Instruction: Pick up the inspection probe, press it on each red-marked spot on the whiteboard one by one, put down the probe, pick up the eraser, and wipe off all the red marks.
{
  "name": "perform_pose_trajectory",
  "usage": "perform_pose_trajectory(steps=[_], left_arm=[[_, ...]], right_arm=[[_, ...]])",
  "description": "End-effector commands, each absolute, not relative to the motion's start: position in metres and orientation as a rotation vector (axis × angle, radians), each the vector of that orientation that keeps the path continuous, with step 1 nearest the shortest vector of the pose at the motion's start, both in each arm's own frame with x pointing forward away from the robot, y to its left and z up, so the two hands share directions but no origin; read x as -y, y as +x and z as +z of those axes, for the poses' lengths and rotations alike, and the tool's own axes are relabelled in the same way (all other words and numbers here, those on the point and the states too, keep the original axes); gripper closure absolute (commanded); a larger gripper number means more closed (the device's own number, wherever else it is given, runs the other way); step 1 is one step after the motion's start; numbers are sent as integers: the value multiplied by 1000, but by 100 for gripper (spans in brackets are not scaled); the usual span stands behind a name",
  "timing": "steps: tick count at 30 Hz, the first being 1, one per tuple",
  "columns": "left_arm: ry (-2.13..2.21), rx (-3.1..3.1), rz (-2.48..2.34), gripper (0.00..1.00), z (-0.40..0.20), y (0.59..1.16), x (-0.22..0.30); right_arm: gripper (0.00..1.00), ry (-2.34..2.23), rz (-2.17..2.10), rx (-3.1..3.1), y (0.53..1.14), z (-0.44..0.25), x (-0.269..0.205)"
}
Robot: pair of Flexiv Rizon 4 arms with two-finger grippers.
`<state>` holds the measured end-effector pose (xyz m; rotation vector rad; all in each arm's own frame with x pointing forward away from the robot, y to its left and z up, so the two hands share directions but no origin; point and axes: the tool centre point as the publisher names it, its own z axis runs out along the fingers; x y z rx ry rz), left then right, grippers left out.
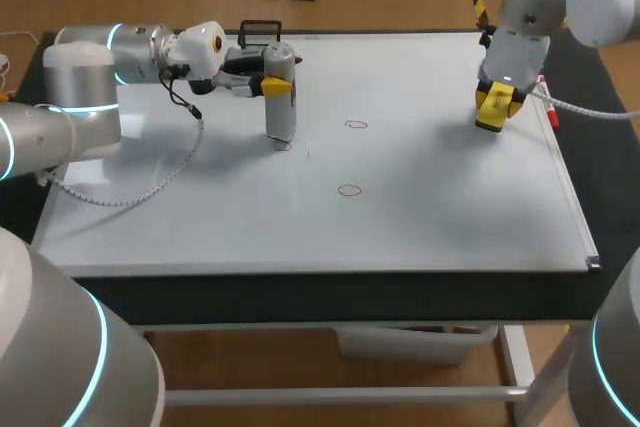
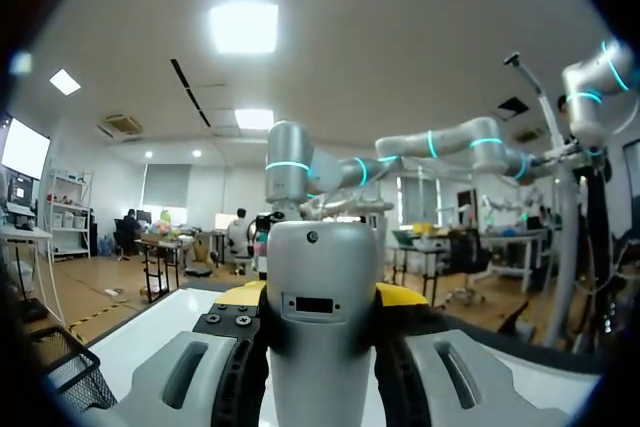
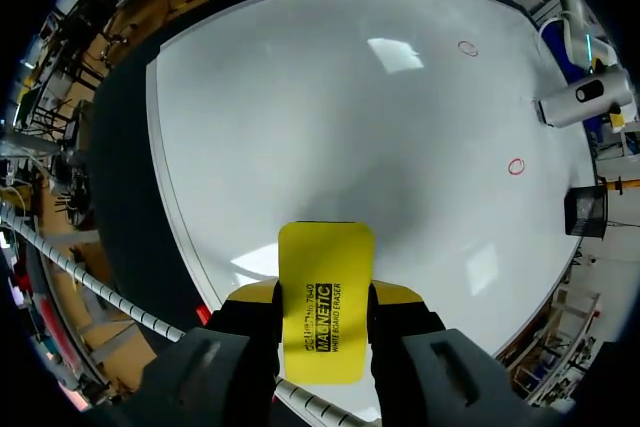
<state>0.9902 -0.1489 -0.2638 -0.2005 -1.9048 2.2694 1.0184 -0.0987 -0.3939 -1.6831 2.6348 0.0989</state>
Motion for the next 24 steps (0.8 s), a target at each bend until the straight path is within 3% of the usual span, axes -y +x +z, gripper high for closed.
perform_pose_trajectory(steps=[1,24], left_arm=[[-194,1905,2273,100,-267,988,149],[-182,1925,2247,100,-278,979,150]], right_arm=[[100,-1687,93,-2635,1019,-393,99],[100,-1687,93,-2635,1019,-393,99]])
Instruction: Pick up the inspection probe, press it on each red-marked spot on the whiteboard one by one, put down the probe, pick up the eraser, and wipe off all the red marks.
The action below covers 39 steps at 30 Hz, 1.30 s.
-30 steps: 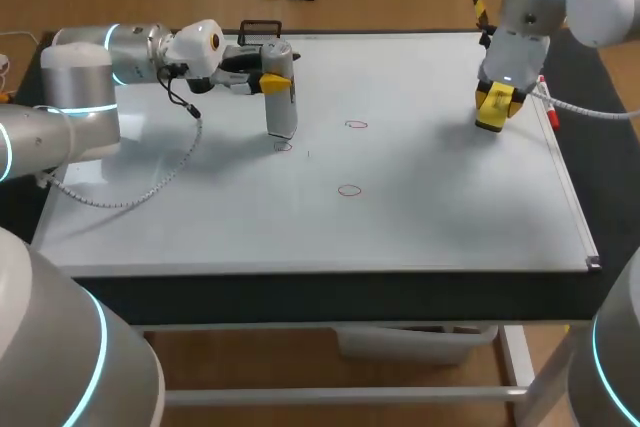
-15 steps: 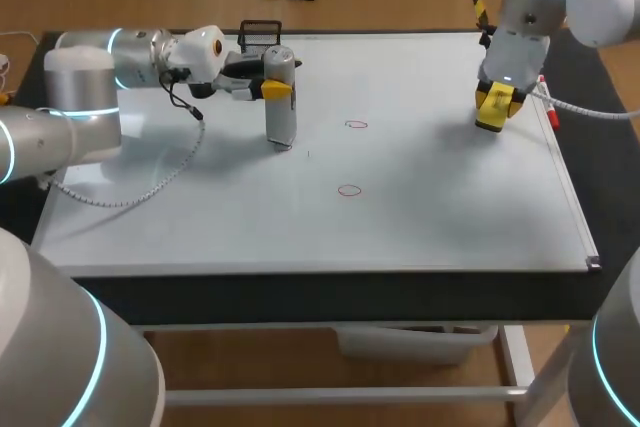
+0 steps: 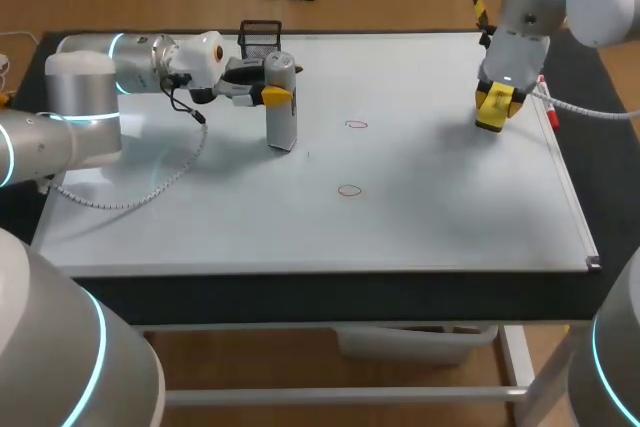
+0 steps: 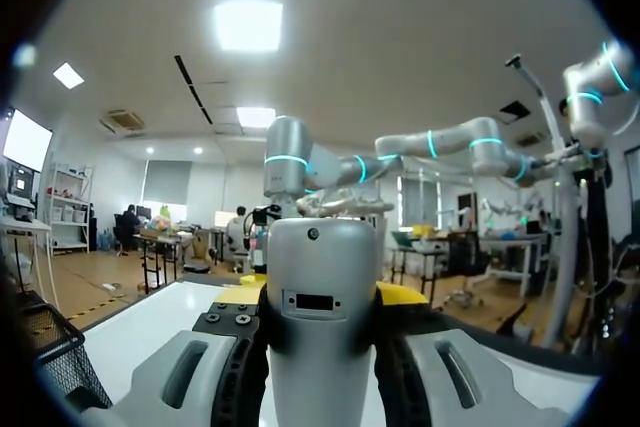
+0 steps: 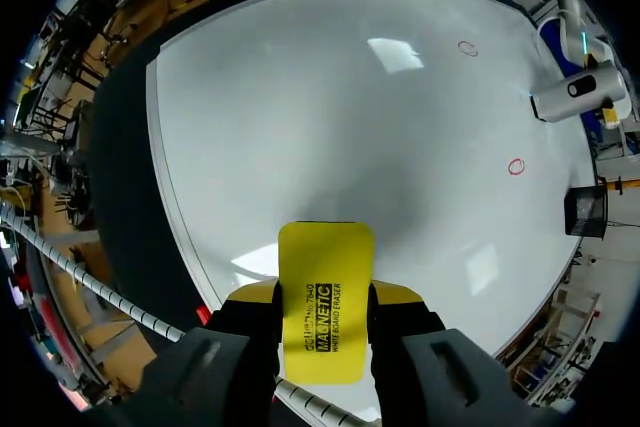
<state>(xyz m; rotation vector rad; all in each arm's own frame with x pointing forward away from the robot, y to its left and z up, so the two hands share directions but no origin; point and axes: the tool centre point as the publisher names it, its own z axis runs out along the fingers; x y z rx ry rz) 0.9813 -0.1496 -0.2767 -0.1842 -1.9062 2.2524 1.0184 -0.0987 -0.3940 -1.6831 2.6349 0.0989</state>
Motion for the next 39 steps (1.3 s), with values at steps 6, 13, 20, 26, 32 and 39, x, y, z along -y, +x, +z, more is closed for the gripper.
perform_pose_trajectory(steps=[6,13,20,26,32,39], left_arm=[[-215,1995,2207,100,-278,976,148],[-235,2027,2181,100,-278,975,147],[-245,2037,2170,100,-277,974,148],[-248,2042,2164,100,-278,973,148],[-254,2048,2164,100,-276,972,149],[-252,2047,2180,100,-265,970,147]], right_arm=[[100,-1687,93,-2635,1019,-393,99],[100,-1687,93,-2635,1019,-393,99],[100,-1687,93,-2635,1019,-393,99],[100,-1687,93,-2635,1019,-393,99],[100,-1687,93,-2635,1019,-393,99],[100,-1687,93,-2635,1019,-393,99]])
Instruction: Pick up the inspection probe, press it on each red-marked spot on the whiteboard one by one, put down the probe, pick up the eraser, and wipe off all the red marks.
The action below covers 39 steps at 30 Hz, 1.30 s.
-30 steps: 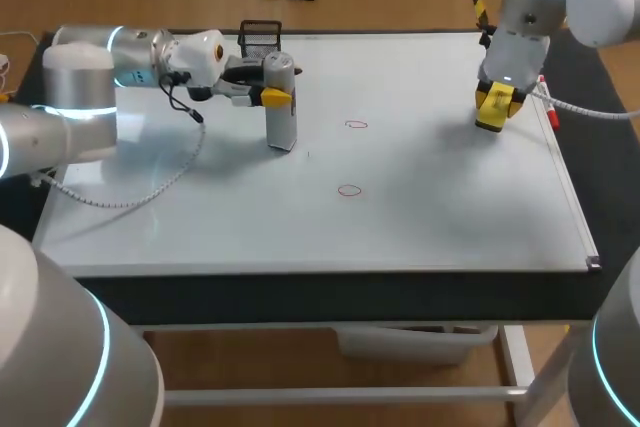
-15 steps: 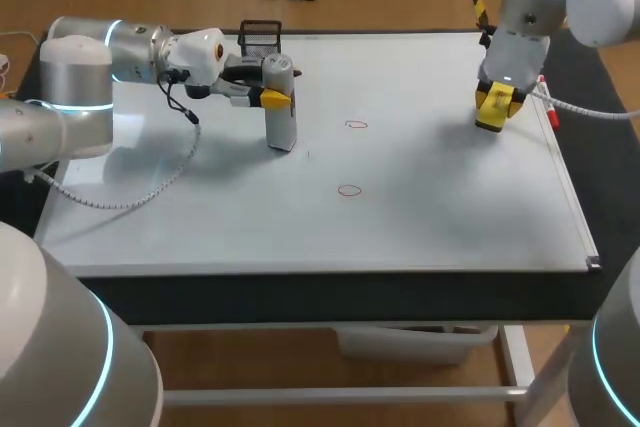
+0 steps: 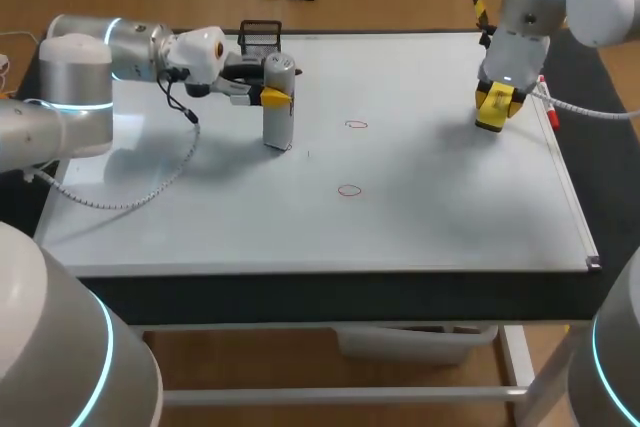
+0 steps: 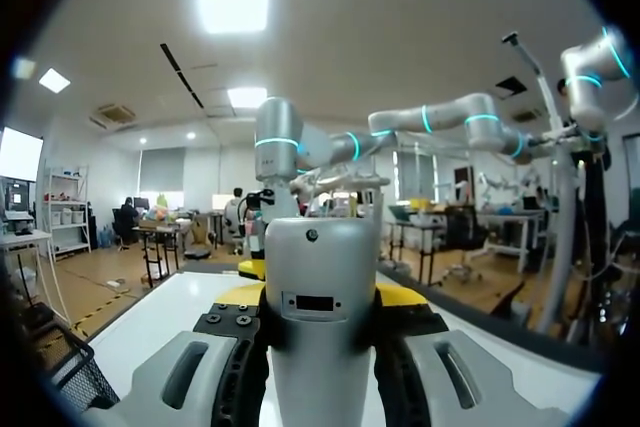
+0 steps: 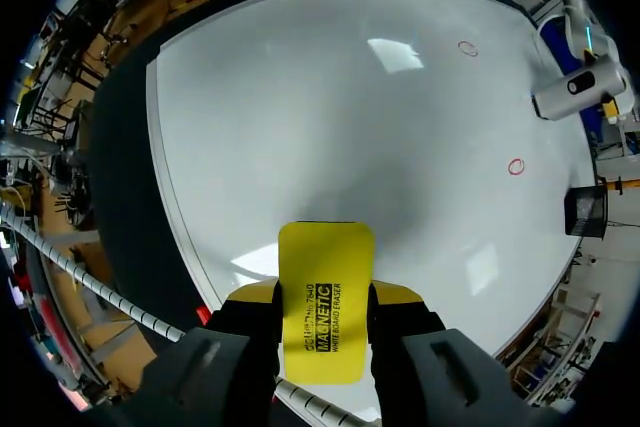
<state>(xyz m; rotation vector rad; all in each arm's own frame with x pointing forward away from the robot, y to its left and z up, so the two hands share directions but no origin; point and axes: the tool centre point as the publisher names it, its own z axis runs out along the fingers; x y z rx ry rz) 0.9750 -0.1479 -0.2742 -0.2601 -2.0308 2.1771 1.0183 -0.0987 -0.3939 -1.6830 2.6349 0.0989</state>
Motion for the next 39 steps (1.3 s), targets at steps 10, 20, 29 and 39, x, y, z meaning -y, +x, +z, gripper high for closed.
perform_pose_trajectory(steps=[10,20,29,39], left_arm=[[-232,2042,2231,100,-246,979,135],[-122,2079,2293,100,-239,1001,104],[23,2100,2392,100,-236,1026,58],[144,2155,2438,100,-237,1046,9]], right_arm=[[100,-1687,93,-2635,1019,-393,99],[100,-1687,93,-2635,1019,-393,99],[100,-1687,93,-2635,1019,-393,99],[100,-1687,93,-2635,1019,-393,99]])
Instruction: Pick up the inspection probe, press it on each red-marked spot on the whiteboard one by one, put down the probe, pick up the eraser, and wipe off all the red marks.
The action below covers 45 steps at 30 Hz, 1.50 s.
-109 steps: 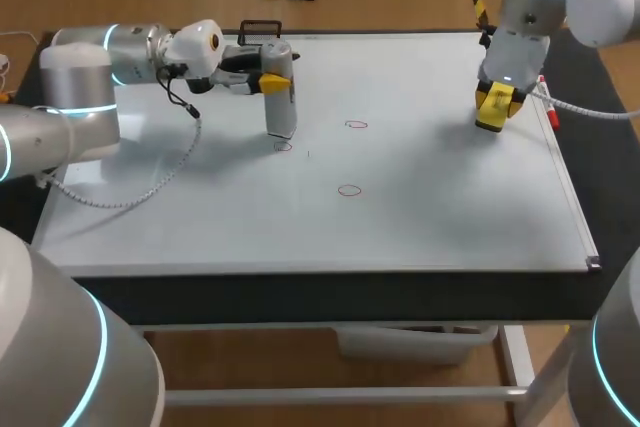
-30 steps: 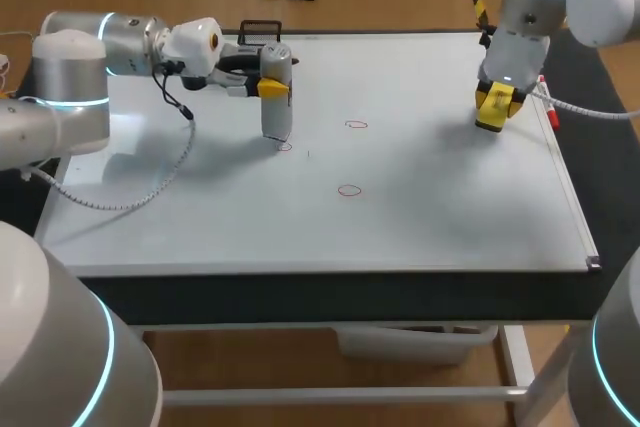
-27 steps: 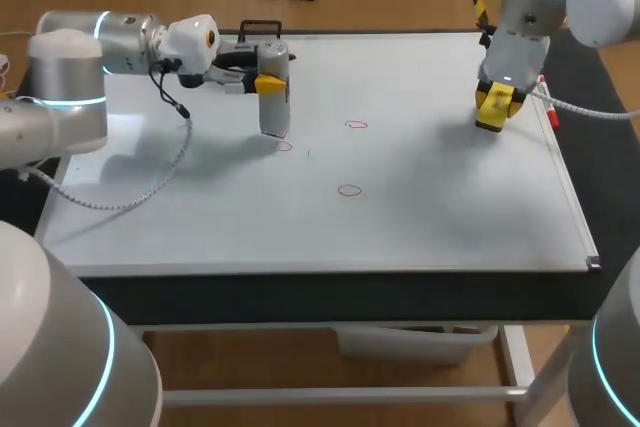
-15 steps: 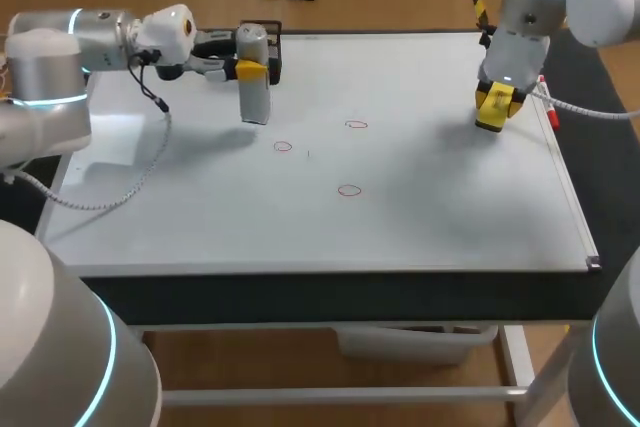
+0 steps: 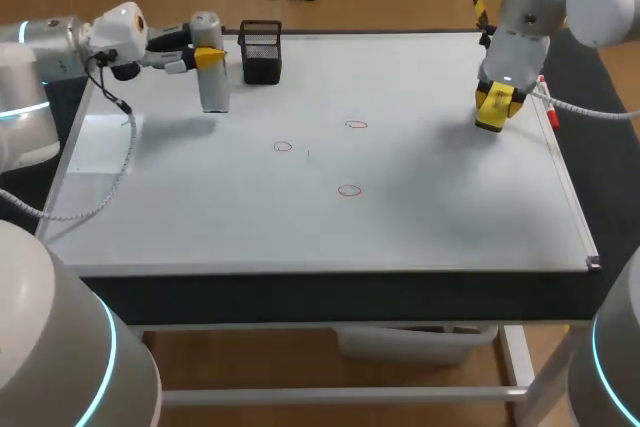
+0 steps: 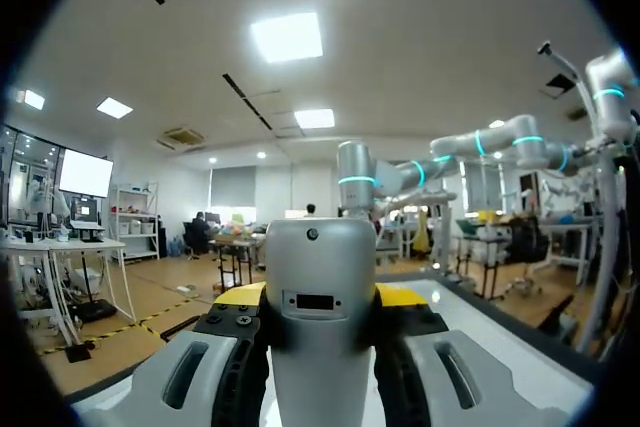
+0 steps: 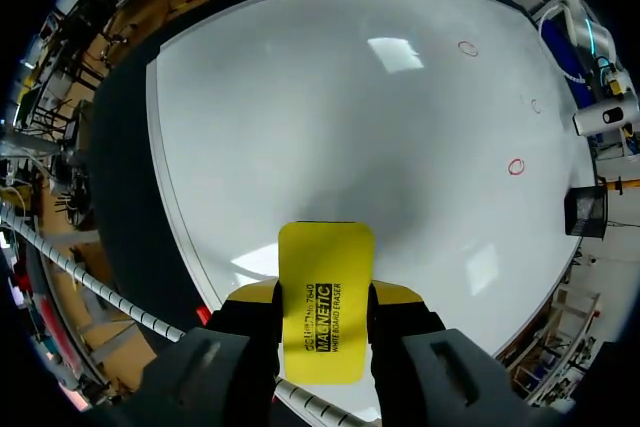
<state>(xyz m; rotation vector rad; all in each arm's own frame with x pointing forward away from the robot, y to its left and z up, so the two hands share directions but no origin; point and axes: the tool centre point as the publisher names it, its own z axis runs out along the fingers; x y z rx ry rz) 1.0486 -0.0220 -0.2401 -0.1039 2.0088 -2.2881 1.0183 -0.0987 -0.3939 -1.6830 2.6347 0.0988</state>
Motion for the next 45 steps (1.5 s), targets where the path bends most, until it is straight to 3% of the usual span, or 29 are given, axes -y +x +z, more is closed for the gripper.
perform_pose_trajectory(steps=[1,13,27,45], left_arm=[[-144,-1997,-2260,100,-237,1047,4],[-271,-1911,-2204,100,-239,1063,-40],[-302,-1874,-2192,100,-235,1063,-53],[-302,-1874,-2192,100,-235,1063,-53]], right_arm=[[100,-1687,93,-2635,1019,-393,99],[100,-1687,93,-2635,1019,-393,99],[100,-1687,93,-2635,1019,-393,99],[100,-1967,106,-2505,1020,-389,-9]])
